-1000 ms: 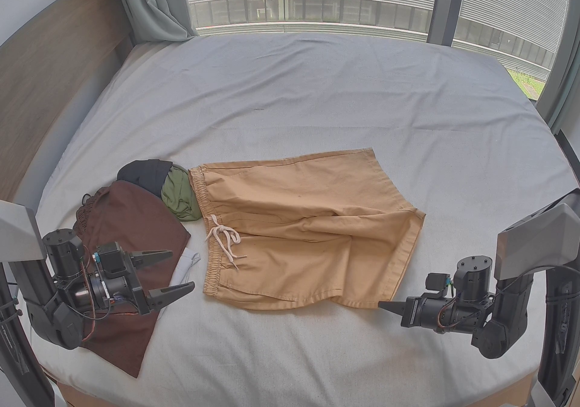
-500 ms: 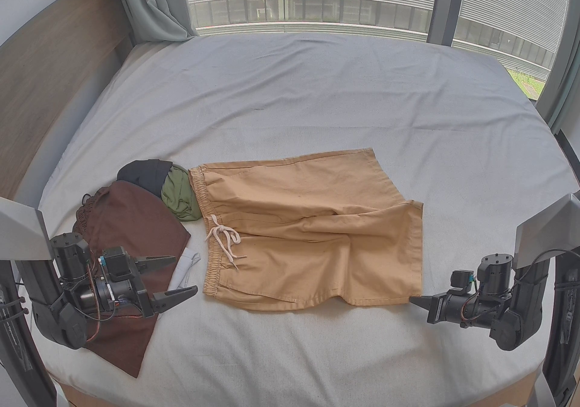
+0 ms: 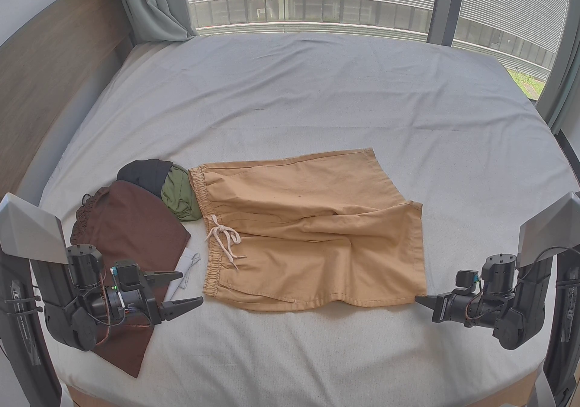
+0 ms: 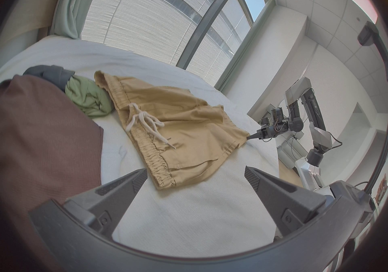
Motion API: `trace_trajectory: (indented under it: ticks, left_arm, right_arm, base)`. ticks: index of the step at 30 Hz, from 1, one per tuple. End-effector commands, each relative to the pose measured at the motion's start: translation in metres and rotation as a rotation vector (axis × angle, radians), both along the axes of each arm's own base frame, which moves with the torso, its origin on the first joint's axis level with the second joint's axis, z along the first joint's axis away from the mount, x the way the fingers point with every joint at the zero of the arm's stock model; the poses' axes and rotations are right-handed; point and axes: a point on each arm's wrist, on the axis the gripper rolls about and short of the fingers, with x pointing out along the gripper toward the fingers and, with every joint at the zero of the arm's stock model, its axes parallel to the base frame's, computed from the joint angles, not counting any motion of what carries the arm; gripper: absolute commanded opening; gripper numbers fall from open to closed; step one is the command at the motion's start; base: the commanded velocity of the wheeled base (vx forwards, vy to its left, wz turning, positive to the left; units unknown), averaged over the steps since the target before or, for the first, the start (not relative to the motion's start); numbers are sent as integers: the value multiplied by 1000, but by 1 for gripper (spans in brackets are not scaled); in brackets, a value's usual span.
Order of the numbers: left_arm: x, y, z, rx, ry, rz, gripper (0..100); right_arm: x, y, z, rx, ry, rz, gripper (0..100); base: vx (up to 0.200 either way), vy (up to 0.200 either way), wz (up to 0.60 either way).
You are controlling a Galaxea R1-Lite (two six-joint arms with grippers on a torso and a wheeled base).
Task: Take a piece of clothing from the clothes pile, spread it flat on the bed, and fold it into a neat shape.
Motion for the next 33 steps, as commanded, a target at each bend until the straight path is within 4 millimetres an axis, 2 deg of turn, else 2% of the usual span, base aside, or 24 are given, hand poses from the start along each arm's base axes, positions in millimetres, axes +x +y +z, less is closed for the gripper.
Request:
trace_trajectory:
  ticks: [1,2,7,13,17,22,28,33]
  left_arm:
    - [4,-2,-18,-9,62,-2,100]
    - [6,-3,-27,-25,104,2,100]
    - [13,-3,-38,-64,175,27,100]
    - [17,-8,-37,-99,229,62,100]
    - [25,-23,-37,-132,311,193,100]
    - [31,-36,-35,-189,375,242,100]
    - [34,-41,-34,-213,395,251,100]
    - [40,-44,-43,-204,392,269,100]
  right_arm:
    - [1,1,-3,0,5,3,0]
    - [1,0,-4,-1,8,1,0]
    - [2,1,-3,0,3,3,0]
    - [4,1,-4,1,-1,3,0]
    - [4,1,-5,0,2,3,0]
    - [5,1,-6,0,3,3,0]
    - [6,1,-6,1,1,2,0]
    - [6,1,-6,1,-2,1,0]
  base:
    - [0,0,0]
    - [0,0,0]
    - [0,0,0]
    - [0,0,0]
    - [0,0,0]
    - [0,0,0]
    - [0,0,0]
    - [0,0,0]
